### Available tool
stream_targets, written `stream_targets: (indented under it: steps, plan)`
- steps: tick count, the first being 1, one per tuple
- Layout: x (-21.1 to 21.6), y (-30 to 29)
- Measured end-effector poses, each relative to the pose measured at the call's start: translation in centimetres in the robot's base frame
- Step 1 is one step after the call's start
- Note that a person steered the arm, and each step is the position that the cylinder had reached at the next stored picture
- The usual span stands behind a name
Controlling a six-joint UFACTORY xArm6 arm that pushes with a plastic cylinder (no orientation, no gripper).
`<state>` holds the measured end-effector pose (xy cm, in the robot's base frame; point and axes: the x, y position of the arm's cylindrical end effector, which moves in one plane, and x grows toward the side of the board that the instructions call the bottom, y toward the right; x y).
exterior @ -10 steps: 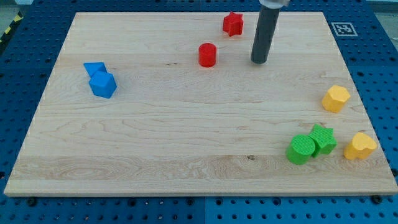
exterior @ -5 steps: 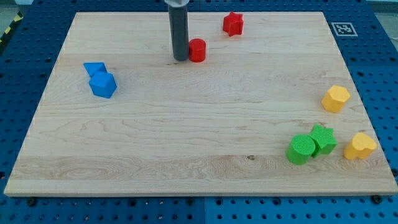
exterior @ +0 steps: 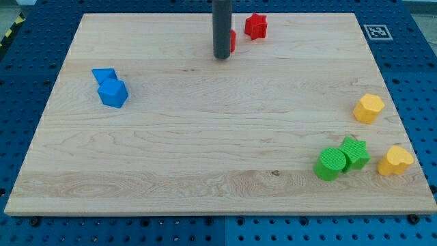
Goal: Push the red circle to the left of the red star
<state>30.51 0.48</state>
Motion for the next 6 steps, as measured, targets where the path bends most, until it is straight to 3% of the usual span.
stream_targets:
  steps: [2,6]
  plan:
    - [-0.4,-2.8]
    - [-3.8,0.5]
